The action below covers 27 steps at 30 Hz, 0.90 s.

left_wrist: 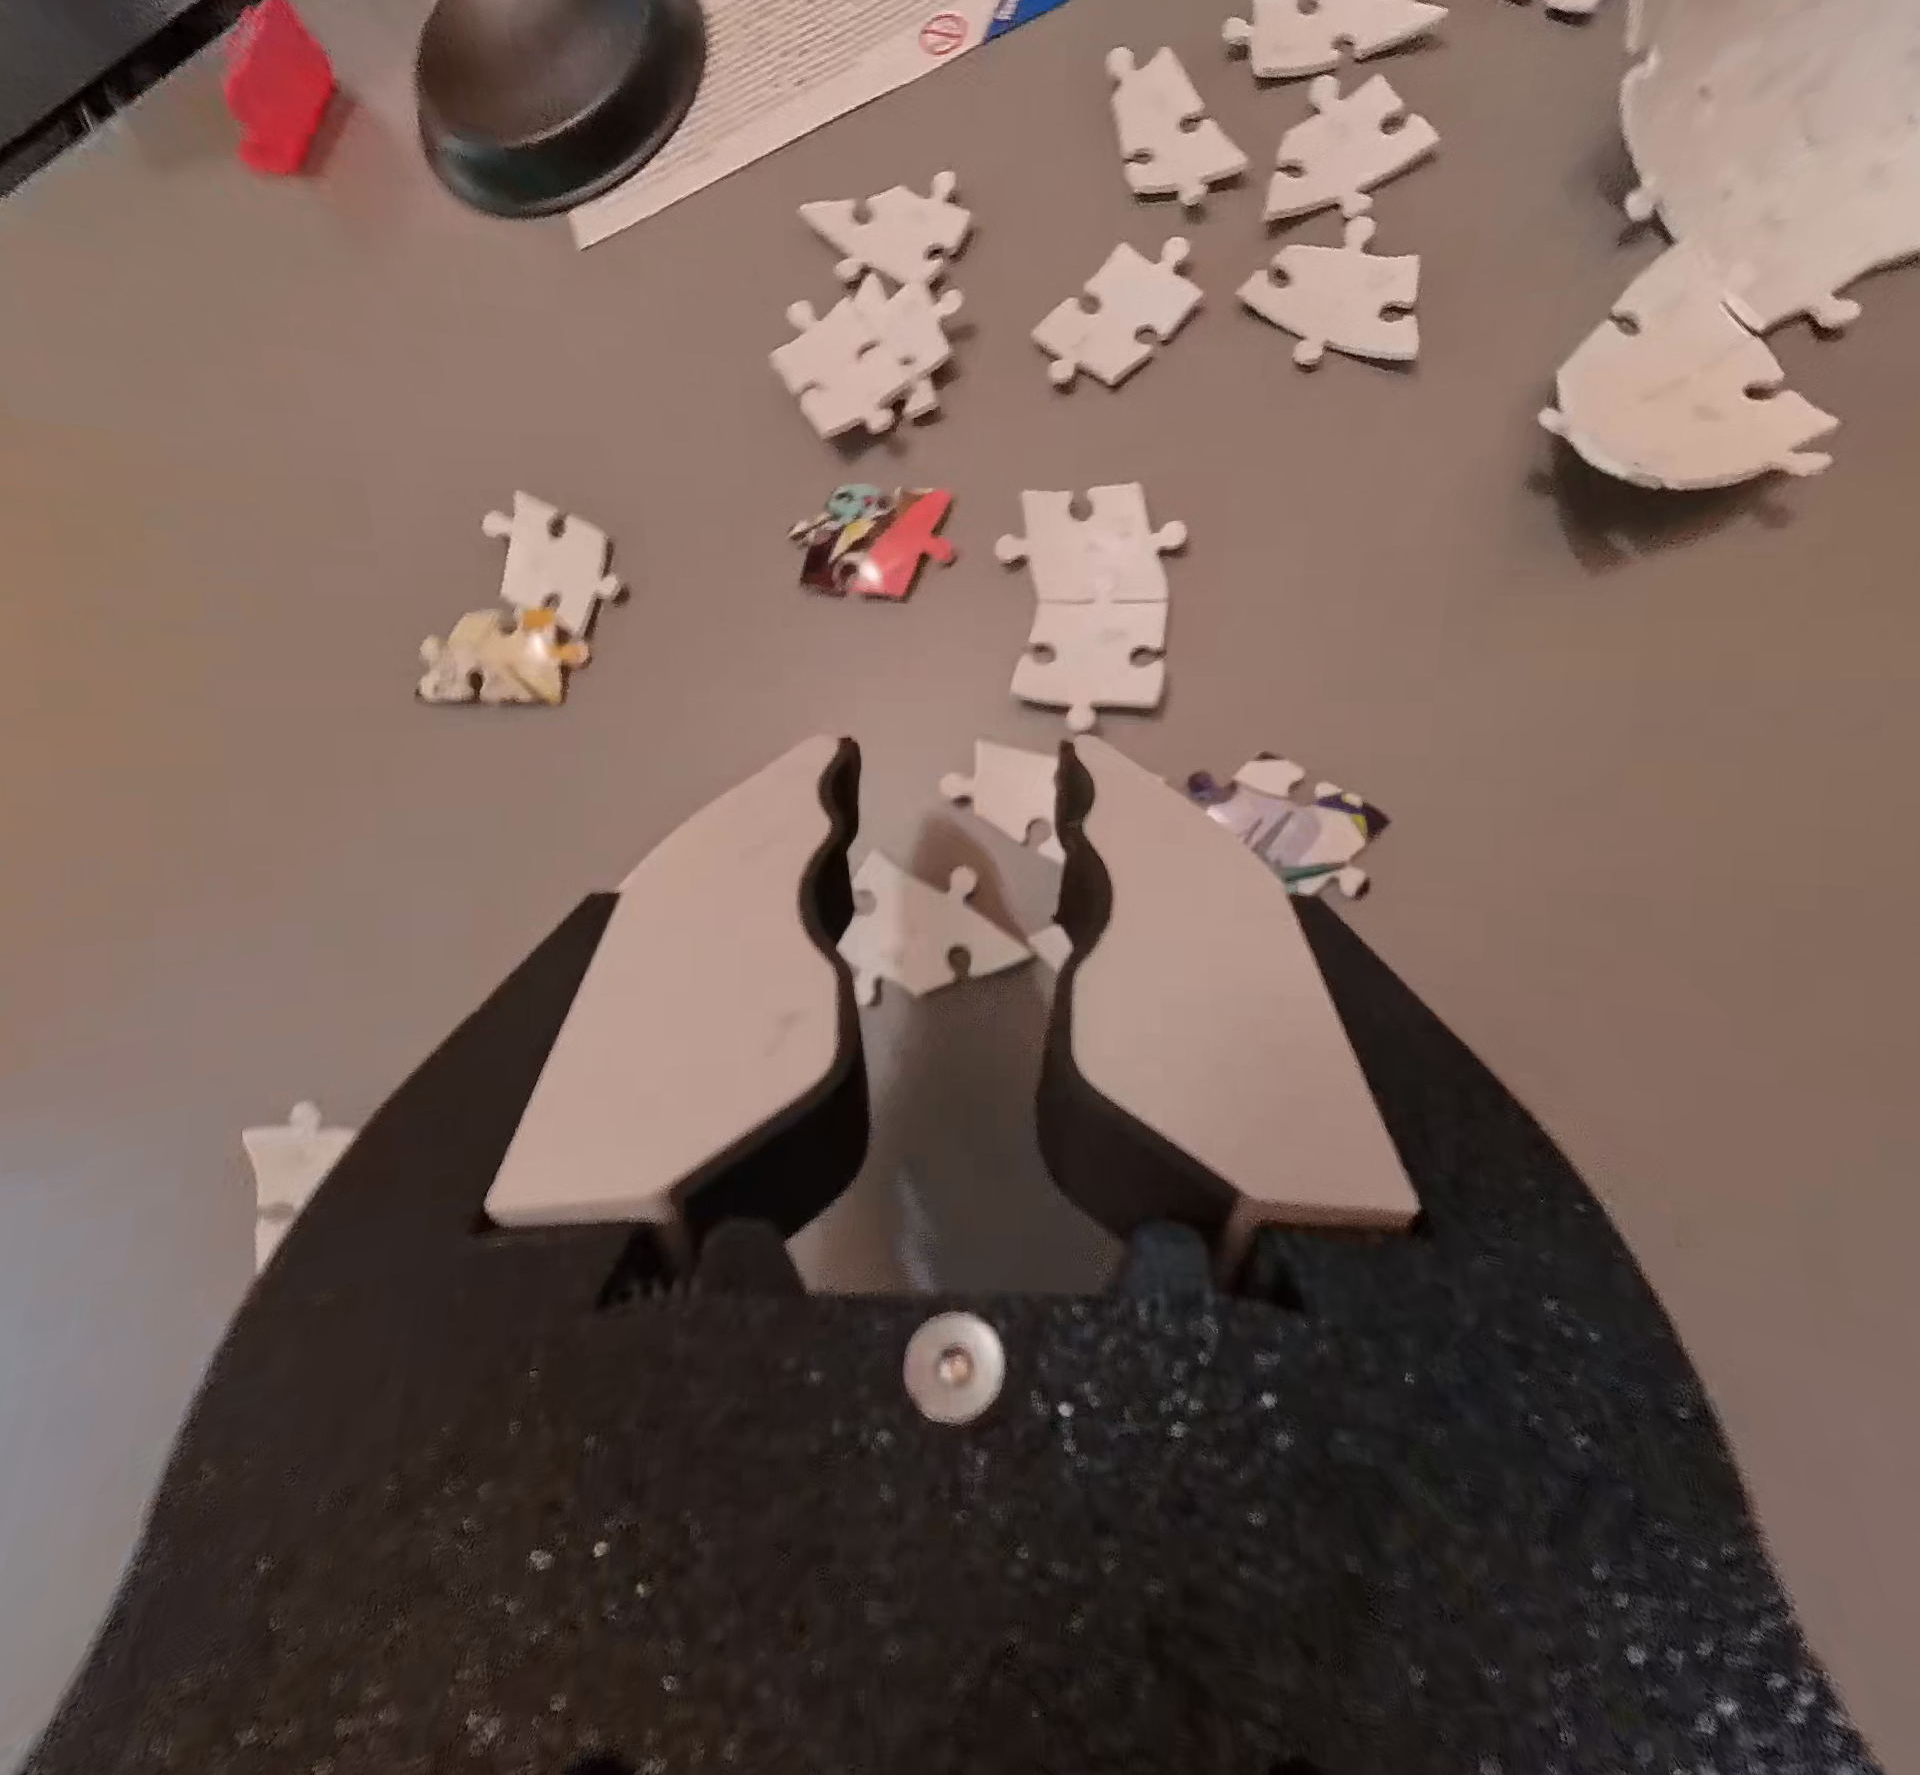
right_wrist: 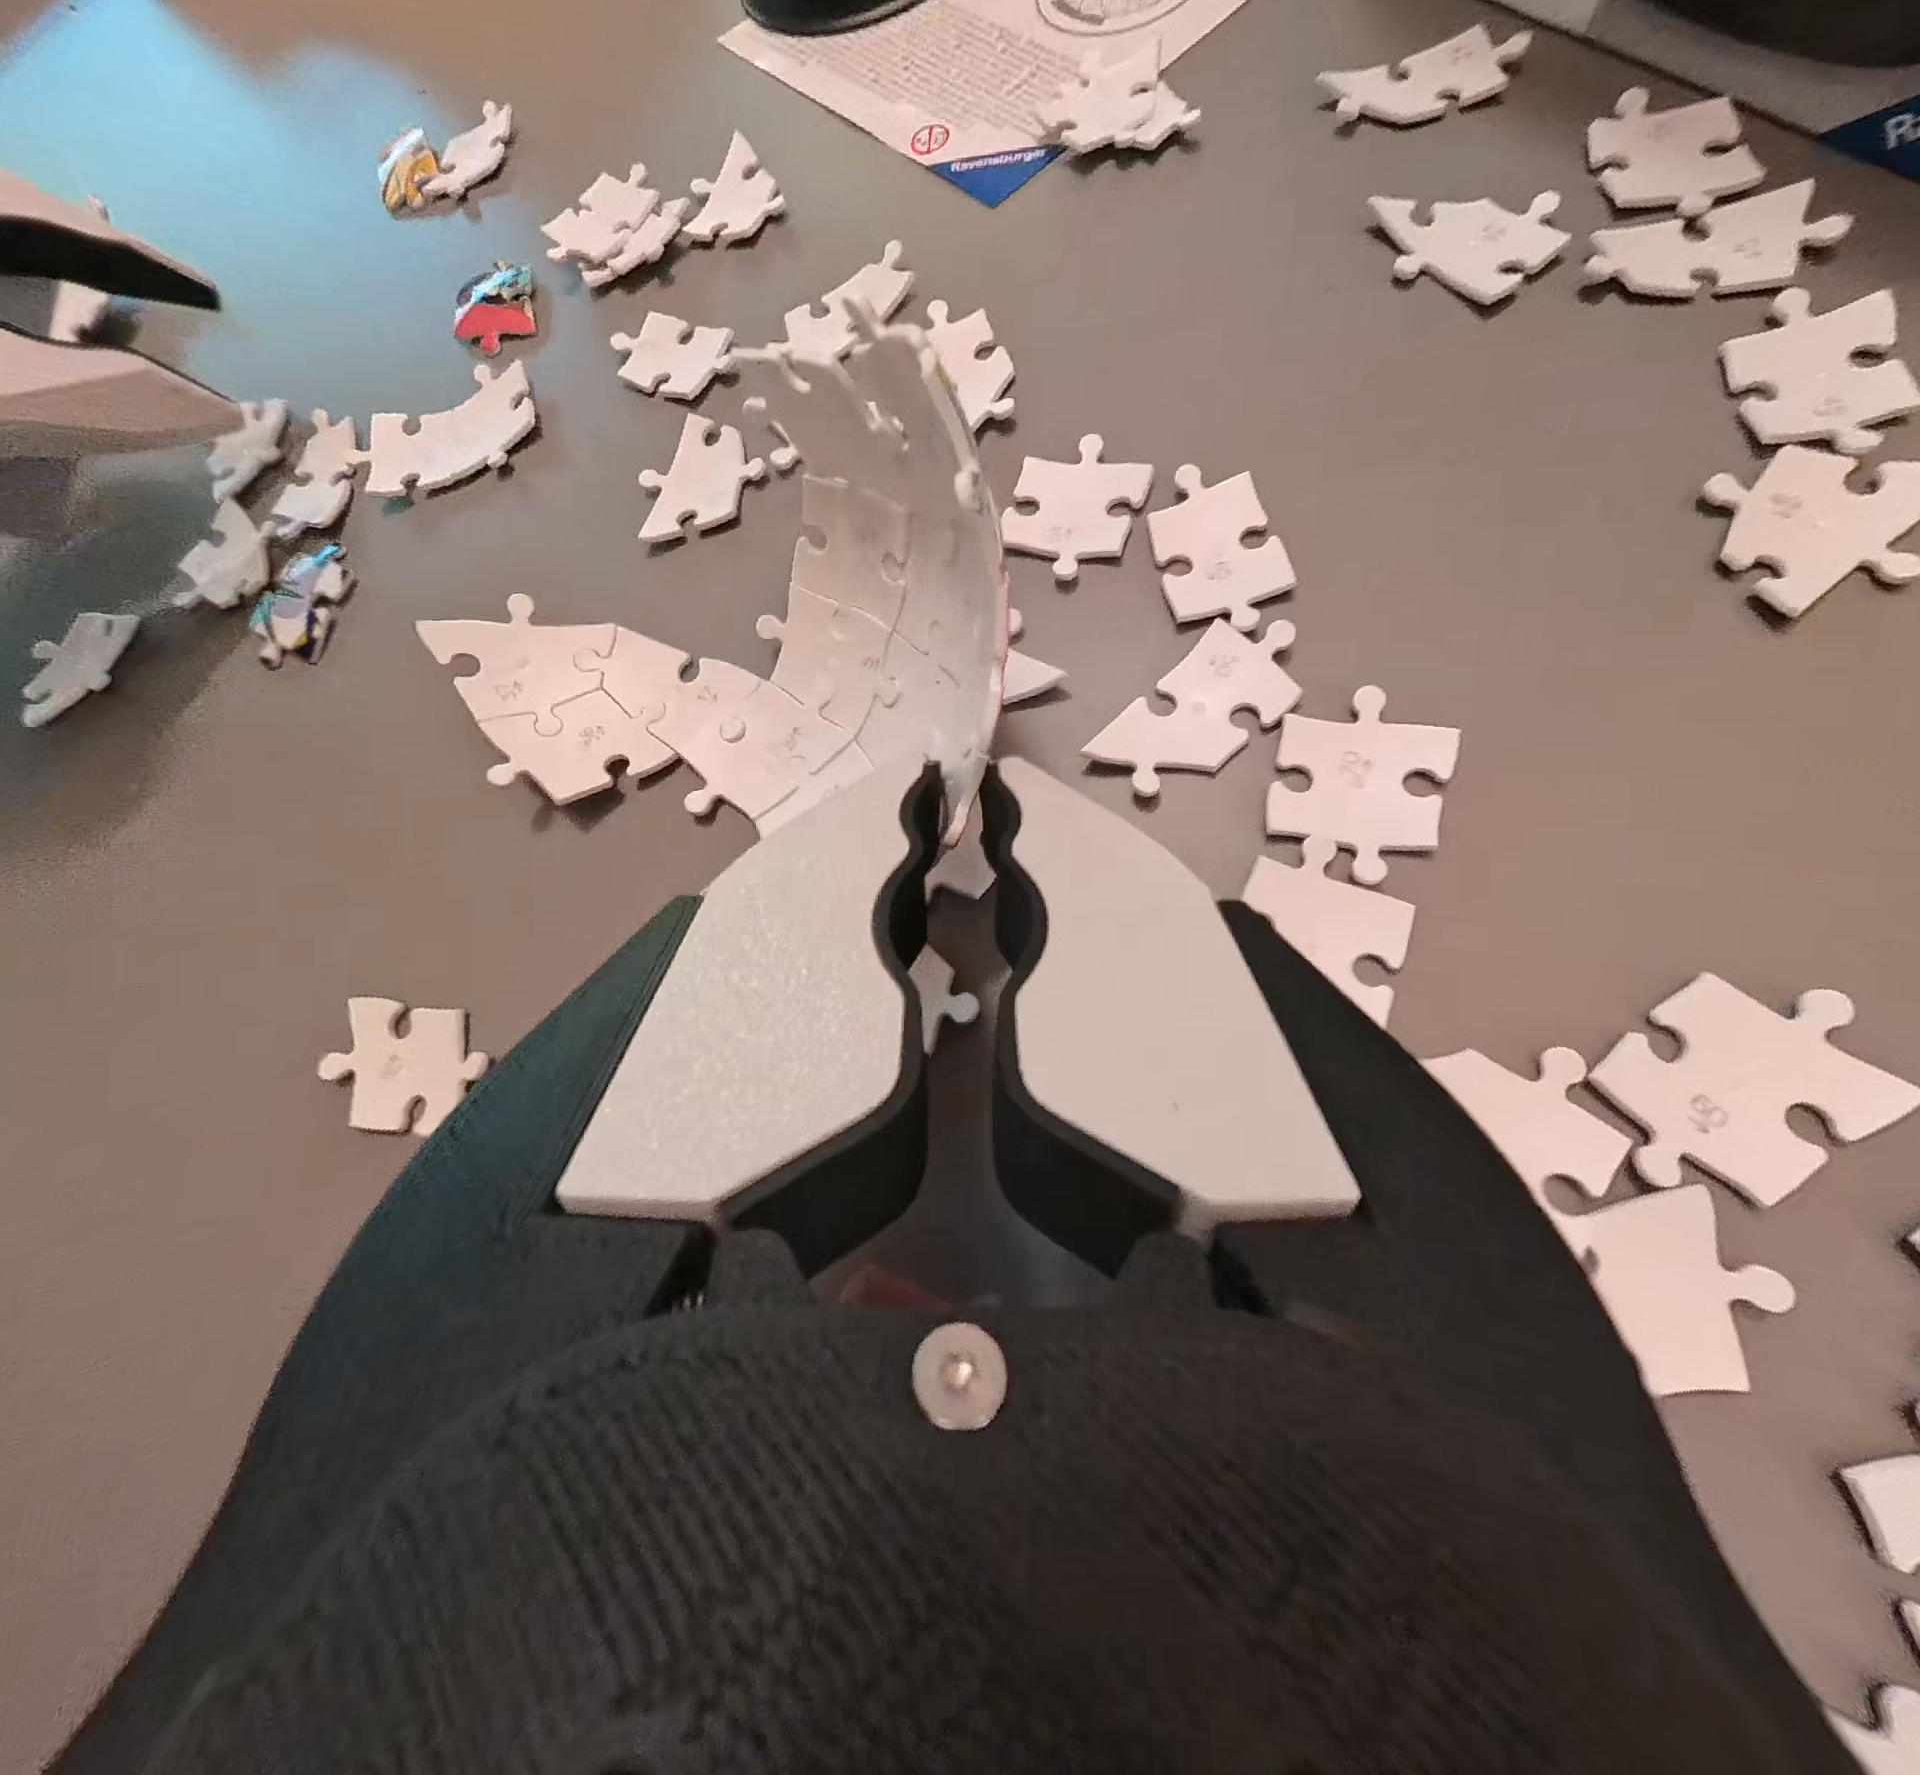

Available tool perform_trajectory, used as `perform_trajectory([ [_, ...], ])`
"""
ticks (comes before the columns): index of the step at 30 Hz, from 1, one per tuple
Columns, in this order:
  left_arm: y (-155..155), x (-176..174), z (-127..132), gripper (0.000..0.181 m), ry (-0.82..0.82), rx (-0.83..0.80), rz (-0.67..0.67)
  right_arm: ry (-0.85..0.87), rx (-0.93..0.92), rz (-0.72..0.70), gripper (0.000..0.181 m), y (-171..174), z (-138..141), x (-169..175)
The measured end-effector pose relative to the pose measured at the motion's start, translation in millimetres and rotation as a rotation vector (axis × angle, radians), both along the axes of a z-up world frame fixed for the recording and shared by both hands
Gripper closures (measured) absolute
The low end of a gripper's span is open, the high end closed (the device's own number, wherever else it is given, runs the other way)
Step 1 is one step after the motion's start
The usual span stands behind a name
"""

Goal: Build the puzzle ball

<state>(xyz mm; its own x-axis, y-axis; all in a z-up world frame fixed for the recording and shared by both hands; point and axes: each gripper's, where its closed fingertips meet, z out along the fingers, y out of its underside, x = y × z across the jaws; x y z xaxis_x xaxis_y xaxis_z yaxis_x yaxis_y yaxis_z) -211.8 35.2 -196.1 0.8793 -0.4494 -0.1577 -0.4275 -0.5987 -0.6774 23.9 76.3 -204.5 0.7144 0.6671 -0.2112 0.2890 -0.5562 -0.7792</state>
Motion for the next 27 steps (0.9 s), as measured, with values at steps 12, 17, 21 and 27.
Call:
perform_trajectory([
  [12, -17.8, -16.6, -6.6, 0.142, -0.037, -0.017, -0.023, 0.030, -0.084, -0.025, 0.174, -13.8, -2.5, -1.0],
  [17, -13.0, -21.8, -7.5, 0.143, -0.075, -0.026, -0.045, 0.021, -0.066, -0.092, 0.172, -37.1, -5.2, -4.1],
  [21, -3.8, -20.9, -9.1, 0.142, -0.043, -0.017, -0.092, 0.001, -0.067, -0.117, 0.168, -54.9, -7.8, -6.1],
  [27, 8.9, -17.7, -4.3, 0.143, -0.066, -0.007, -0.130, -0.049, -0.060, -0.122, 0.159, -71.9, -8.2, -6.9],
])
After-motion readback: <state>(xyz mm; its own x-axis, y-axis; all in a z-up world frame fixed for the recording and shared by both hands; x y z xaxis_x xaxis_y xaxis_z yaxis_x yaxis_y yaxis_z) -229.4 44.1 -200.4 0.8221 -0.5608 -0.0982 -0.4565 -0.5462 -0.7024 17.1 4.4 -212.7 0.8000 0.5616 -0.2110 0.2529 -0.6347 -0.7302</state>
